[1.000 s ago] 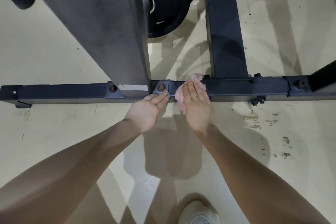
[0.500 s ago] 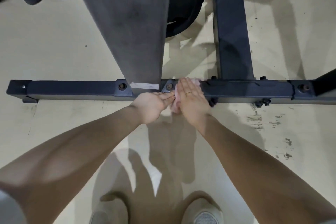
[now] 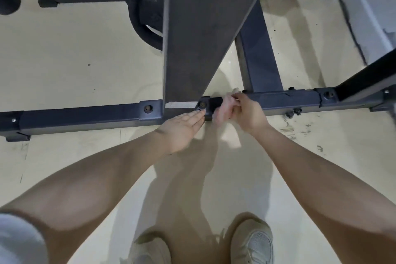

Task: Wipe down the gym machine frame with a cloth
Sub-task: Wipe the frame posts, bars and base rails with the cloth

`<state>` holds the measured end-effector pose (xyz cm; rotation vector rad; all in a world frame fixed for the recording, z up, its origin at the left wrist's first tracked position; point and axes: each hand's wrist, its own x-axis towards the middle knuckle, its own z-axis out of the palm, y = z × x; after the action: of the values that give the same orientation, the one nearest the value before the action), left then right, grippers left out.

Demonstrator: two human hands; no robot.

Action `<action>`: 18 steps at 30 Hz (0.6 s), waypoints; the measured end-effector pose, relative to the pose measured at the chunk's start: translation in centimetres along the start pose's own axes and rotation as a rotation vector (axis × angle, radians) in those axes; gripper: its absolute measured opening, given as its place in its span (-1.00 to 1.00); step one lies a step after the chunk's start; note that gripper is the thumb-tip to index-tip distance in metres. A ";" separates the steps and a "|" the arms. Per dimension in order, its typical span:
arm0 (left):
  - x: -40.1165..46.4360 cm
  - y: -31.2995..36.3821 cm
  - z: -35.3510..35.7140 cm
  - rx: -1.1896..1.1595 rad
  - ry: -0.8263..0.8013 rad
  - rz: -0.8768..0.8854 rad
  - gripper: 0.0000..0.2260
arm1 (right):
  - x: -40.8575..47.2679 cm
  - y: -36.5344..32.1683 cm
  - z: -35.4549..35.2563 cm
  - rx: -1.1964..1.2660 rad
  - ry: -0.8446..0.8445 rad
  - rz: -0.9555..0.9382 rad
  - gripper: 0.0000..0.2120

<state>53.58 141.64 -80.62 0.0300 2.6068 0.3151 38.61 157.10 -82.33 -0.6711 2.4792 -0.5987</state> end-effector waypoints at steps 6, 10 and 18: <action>-0.7 0.8 0.6 0.092 -0.003 0.078 -0.45 | -2.5 -1.5 -2.1 0.144 0.183 0.311 -0.80; -0.2 1.9 0.2 0.080 0.020 0.072 -0.44 | -2.6 -2.8 -3.1 0.146 0.321 0.234 -0.76; 2.0 2.8 1.5 0.066 0.079 -0.103 -0.52 | 0.9 -0.8 5.5 -0.466 -0.024 -0.259 -0.48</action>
<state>52.51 144.89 -82.22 -0.0958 2.6845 0.1978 41.33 154.44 -86.54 -1.1798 2.5457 -0.0891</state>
